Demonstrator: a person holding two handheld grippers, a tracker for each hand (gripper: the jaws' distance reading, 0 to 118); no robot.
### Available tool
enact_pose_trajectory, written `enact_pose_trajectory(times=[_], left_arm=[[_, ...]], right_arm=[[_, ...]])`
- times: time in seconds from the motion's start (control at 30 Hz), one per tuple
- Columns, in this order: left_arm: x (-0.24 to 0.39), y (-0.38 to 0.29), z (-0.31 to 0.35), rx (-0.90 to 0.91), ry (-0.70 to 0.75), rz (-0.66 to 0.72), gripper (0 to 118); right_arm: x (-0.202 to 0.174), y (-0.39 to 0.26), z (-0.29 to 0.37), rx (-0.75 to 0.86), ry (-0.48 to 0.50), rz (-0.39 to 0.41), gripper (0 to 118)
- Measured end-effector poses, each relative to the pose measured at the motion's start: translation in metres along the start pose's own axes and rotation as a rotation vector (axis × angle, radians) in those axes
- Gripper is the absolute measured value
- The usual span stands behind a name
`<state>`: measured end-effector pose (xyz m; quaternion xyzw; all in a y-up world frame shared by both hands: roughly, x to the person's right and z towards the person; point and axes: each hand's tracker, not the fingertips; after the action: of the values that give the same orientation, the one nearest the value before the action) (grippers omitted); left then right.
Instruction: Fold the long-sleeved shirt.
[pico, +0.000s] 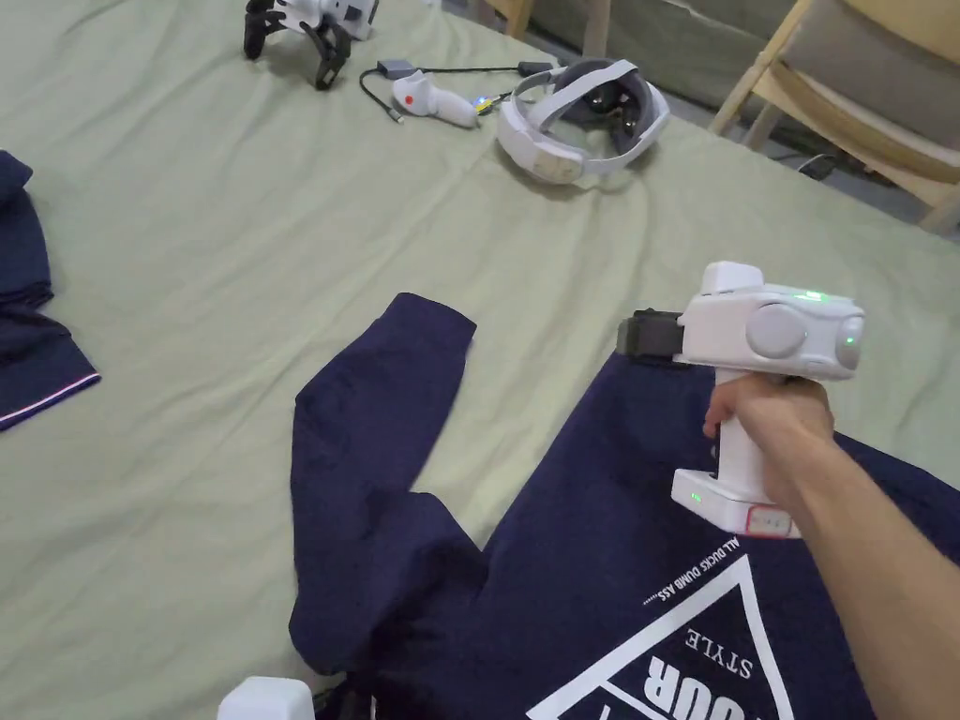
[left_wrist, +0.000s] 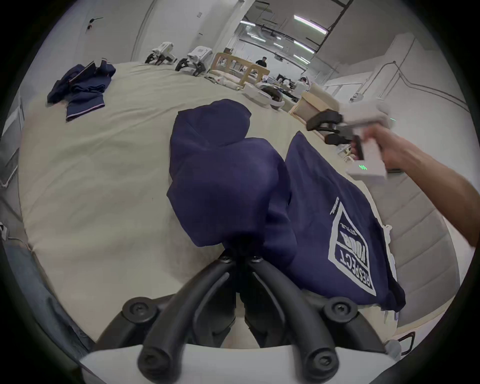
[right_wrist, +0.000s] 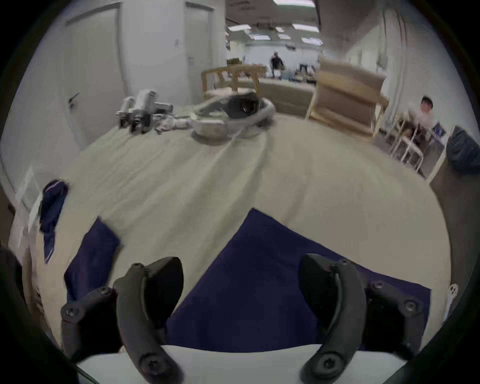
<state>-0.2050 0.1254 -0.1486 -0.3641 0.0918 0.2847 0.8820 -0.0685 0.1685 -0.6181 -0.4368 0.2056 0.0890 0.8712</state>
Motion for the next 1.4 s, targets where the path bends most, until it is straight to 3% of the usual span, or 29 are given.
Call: enact_pose_trajectory(times=[0.07,0.1,0.13,0.17,0.2,0.27,0.3,0.37,0.47,0.77,0.9,1.03,1.33,1.4], left_arm=[[-0.002,0.0,-0.003,-0.013,0.0,0.014,7],[-0.003,0.0,-0.004,-0.019,0.005,0.019,7],[-0.006,-0.001,-0.006,-0.026,0.004,0.025,7],[-0.008,-0.002,-0.008,-0.032,0.002,0.03,7],[-0.009,-0.003,-0.01,-0.04,0.004,0.034,7],[-0.012,-0.004,-0.013,-0.048,-0.002,0.042,7],[-0.013,-0.004,-0.012,-0.049,-0.006,0.043,7],[-0.013,-0.003,-0.01,-0.043,-0.013,0.05,7],[-0.011,0.0,0.001,-0.015,-0.026,0.043,7],[0.026,0.041,0.063,0.174,-0.126,-0.041,7],[0.058,0.087,0.092,0.298,-0.177,-0.131,7],[0.101,0.15,0.128,0.448,-0.25,-0.205,7],[0.208,0.278,0.227,0.724,-0.291,-0.392,7],[0.225,0.304,0.247,0.741,-0.308,-0.377,7]], right_arm=[[-0.007,0.011,-0.027,-0.039,-0.022,0.034,86],[0.003,0.013,-0.036,-0.044,-0.002,0.024,71],[0.004,0.012,-0.041,-0.06,0.005,0.007,47],[0.007,0.01,-0.047,-0.097,-0.013,-0.048,29],[0.01,0.007,-0.049,-0.118,-0.054,-0.082,28],[0.022,0.008,-0.05,-0.089,0.037,-0.072,7],[0.023,0.009,-0.041,-0.085,-0.026,-0.06,7],[0.031,0.003,-0.023,-0.014,0.047,-0.118,7],[0.039,-0.001,0.021,0.081,0.064,-0.112,7],[0.084,-0.042,0.284,0.454,0.048,-0.065,7],[0.107,-0.066,0.399,0.62,0.024,-0.105,7],[0.121,-0.079,0.495,0.725,-0.04,-0.072,7],[0.133,-0.075,0.628,0.913,-0.161,-0.092,7],[0.131,-0.068,0.649,0.955,-0.184,-0.098,7]])
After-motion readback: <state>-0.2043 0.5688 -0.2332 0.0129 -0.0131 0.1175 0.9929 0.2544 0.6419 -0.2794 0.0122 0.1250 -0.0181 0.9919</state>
